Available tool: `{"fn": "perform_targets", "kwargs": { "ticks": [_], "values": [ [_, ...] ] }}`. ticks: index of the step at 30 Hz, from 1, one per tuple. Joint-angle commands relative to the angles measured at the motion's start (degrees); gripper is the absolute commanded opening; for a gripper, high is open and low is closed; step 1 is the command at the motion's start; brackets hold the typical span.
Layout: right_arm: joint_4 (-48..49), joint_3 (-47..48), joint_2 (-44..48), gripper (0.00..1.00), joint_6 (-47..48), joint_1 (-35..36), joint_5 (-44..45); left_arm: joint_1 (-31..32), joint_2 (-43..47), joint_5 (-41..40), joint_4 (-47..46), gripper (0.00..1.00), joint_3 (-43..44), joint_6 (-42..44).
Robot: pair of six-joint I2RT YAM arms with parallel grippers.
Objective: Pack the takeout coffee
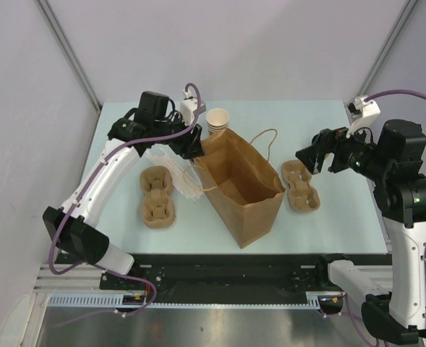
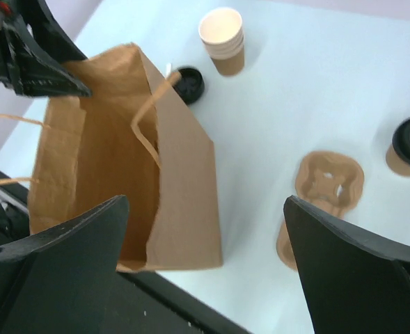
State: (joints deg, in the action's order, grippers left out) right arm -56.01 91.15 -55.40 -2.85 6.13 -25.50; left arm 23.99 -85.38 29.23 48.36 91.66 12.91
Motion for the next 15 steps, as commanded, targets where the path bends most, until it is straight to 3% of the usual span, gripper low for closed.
{"fn": "perform_targets", "kwargs": {
  "ticks": [1,7,11,15],
  "values": [
    [-8.76,1.48,-2.69,1.00,7.41,-4.97,-6.31,0.27,-1.62,5.30,1.21,0.43,5.19,3.96],
    [-20.25,0.96,-6.21,0.99,19.88,-15.43,-17.80,0.27,-3.65,9.25,6.22,0.10,8.01,9.06],
    [-29.32,2.09,-13.31,1.00,33.23,-24.12,-22.13,0.44,-4.87,10.32,9.45,0.05,10.54,12.14],
    [-30.74,4.46,-19.20,1.00,39.32,-25.29,-20.30,1.06,-7.60,9.09,13.69,0.04,14.07,11.80]
  ]
}}
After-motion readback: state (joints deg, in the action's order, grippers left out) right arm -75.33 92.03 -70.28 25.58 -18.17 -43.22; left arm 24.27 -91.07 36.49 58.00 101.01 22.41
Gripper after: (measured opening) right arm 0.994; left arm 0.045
